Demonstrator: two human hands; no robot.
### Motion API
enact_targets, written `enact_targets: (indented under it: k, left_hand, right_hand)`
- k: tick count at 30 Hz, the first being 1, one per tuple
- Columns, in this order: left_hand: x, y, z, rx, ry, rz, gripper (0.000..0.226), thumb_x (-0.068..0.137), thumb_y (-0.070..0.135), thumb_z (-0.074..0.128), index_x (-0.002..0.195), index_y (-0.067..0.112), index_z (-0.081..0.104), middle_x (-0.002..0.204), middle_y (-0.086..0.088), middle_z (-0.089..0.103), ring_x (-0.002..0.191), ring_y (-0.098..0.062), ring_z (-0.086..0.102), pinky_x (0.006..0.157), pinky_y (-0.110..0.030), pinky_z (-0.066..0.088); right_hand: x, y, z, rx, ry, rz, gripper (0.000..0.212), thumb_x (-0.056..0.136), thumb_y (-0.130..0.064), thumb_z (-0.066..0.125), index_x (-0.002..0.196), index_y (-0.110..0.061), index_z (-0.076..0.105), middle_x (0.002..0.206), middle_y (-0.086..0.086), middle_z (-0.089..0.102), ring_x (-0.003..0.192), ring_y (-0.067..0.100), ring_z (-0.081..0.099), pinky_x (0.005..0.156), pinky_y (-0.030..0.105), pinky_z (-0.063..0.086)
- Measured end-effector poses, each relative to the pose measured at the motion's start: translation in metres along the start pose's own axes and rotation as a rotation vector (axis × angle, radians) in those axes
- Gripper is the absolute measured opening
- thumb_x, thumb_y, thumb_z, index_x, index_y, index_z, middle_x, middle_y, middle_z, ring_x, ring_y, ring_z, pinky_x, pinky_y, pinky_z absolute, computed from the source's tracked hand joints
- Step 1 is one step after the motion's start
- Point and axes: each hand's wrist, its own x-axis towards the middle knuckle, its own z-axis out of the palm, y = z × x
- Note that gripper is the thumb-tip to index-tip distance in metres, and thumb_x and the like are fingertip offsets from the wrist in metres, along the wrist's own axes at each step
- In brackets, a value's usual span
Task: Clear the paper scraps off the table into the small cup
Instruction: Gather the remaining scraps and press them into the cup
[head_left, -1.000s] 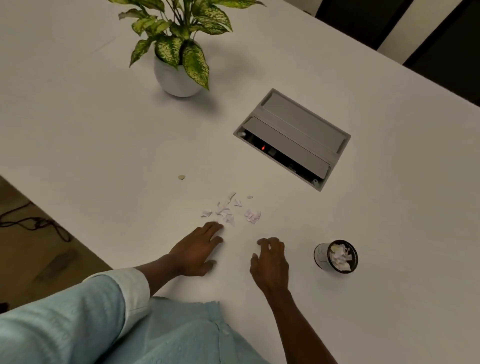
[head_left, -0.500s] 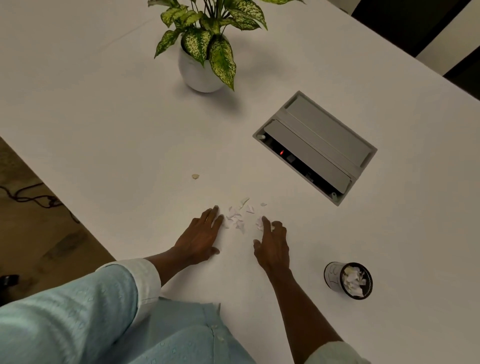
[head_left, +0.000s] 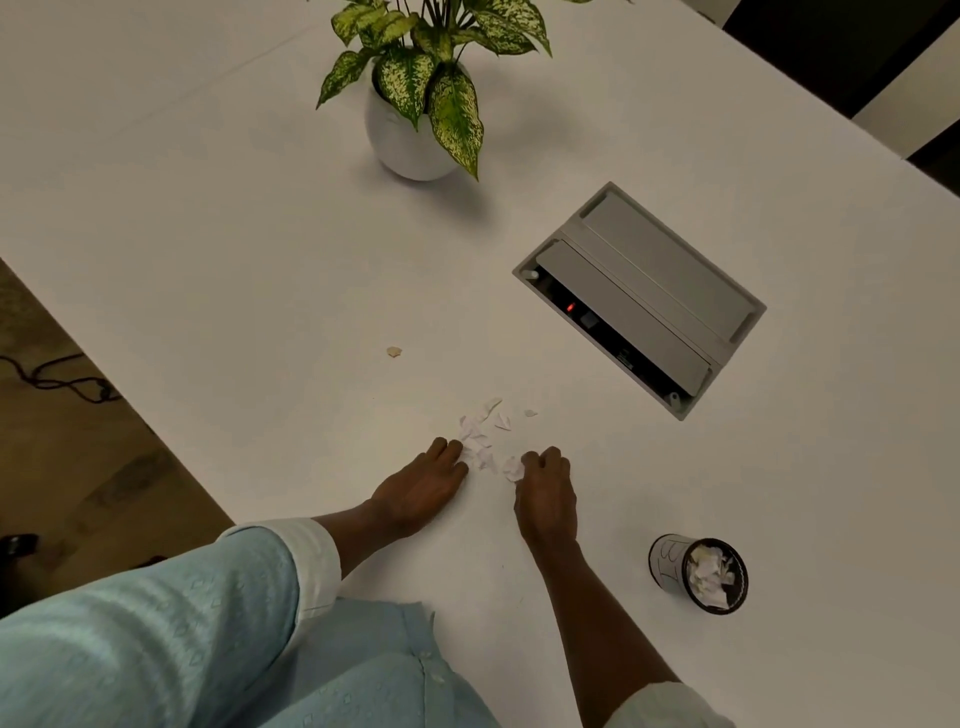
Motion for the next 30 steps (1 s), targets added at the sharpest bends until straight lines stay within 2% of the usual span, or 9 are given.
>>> enact_targets:
  k: [3, 7, 11, 15, 18, 22, 25, 27, 30]
  left_hand:
    - [-0.002, 0.004, -0.002, -0.016, 0.005, -0.002, 0.019, 0.093, -0.006, 0.042, 0.107, 0.004, 0.050, 0.127, -0.015, 0.044, 0.114, -0.032, 0.044, 0.071, -0.041, 0.046]
    - [-0.003, 0.009, -0.003, -0.037, -0.020, 0.007, 0.028, 0.084, -0.010, 0.045, 0.108, 0.003, 0.048, 0.126, -0.015, 0.043, 0.113, -0.032, 0.043, 0.073, -0.049, 0.051]
    - [-0.003, 0.012, -0.005, -0.025, -0.031, 0.001, 0.027, 0.087, -0.009, 0.043, 0.110, 0.004, 0.048, 0.125, -0.015, 0.045, 0.110, -0.032, 0.045, 0.078, -0.050, 0.049]
    - [-0.004, 0.014, -0.005, -0.044, -0.023, 0.026, 0.022, 0.093, -0.002, 0.041, 0.112, 0.005, 0.049, 0.121, -0.015, 0.047, 0.108, -0.032, 0.047, 0.079, -0.052, 0.050]
    - [-0.004, 0.017, -0.005, -0.096, -0.020, 0.038, 0.023, 0.091, -0.004, 0.044, 0.110, 0.006, 0.051, 0.117, -0.013, 0.049, 0.104, -0.031, 0.049, 0.076, -0.048, 0.050]
    - [0.002, 0.032, -0.010, -0.299, 0.031, 0.014, 0.028, 0.076, -0.007, 0.053, 0.098, 0.011, 0.054, 0.103, -0.004, 0.053, 0.088, -0.026, 0.053, 0.069, -0.043, 0.049]
    - [0.012, 0.055, -0.014, -0.416, 0.128, 0.022, 0.021, 0.082, -0.003, 0.057, 0.097, 0.010, 0.062, 0.097, -0.004, 0.058, 0.083, -0.026, 0.057, 0.071, -0.037, 0.048]
    - [0.020, 0.077, -0.021, -0.490, 0.172, 0.033, 0.019, 0.083, -0.002, 0.060, 0.096, 0.011, 0.065, 0.094, -0.001, 0.060, 0.079, -0.019, 0.057, 0.070, -0.030, 0.046]
    - [0.035, 0.113, -0.033, -0.558, 0.203, 0.099, 0.016, 0.085, 0.001, 0.067, 0.095, 0.013, 0.067, 0.094, 0.000, 0.063, 0.079, -0.016, 0.060, 0.070, -0.030, 0.050]
  right_hand:
    - [-0.004, 0.005, 0.003, 0.032, 0.009, 0.013, 0.018, 0.095, -0.004, 0.054, 0.110, -0.012, 0.059, 0.111, 0.008, 0.054, 0.103, 0.024, 0.055, 0.077, 0.032, 0.051]
    - [-0.014, 0.010, 0.004, 0.102, 0.045, 0.037, 0.011, 0.096, -0.005, 0.053, 0.099, -0.007, 0.062, 0.099, 0.012, 0.059, 0.091, 0.031, 0.060, 0.071, 0.037, 0.047]
    - [-0.027, 0.019, 0.006, 0.174, 0.058, 0.069, 0.010, 0.097, -0.015, 0.056, 0.102, -0.011, 0.064, 0.098, 0.008, 0.062, 0.089, 0.029, 0.062, 0.072, 0.034, 0.044]
    - [-0.049, 0.027, 0.011, 0.214, 0.072, 0.146, 0.012, 0.098, -0.029, 0.055, 0.104, -0.021, 0.062, 0.098, -0.002, 0.062, 0.089, 0.022, 0.062, 0.070, 0.033, 0.047]
    - [-0.067, 0.032, 0.014, 0.260, 0.075, 0.192, 0.010, 0.096, -0.033, 0.056, 0.099, -0.024, 0.061, 0.094, -0.006, 0.062, 0.088, 0.019, 0.062, 0.068, 0.033, 0.048]
    - [-0.091, 0.043, 0.010, 0.336, 0.117, 0.258, 0.006, 0.093, -0.035, 0.060, 0.094, -0.028, 0.060, 0.088, -0.010, 0.060, 0.084, 0.015, 0.060, 0.064, 0.029, 0.044]
    - [-0.111, 0.055, 0.001, 0.395, 0.207, 0.298, 0.005, 0.093, -0.033, 0.063, 0.091, -0.029, 0.061, 0.084, -0.011, 0.058, 0.078, 0.012, 0.059, 0.062, 0.029, 0.045]
    - [-0.124, 0.064, -0.009, 0.423, 0.272, 0.343, 0.007, 0.095, -0.033, 0.062, 0.090, -0.030, 0.060, 0.083, -0.011, 0.057, 0.074, 0.010, 0.058, 0.061, 0.029, 0.046]
    - [-0.139, 0.079, -0.025, 0.481, 0.380, 0.431, 0.007, 0.096, -0.032, 0.062, 0.089, -0.030, 0.060, 0.082, -0.011, 0.058, 0.071, 0.008, 0.058, 0.060, 0.029, 0.048]
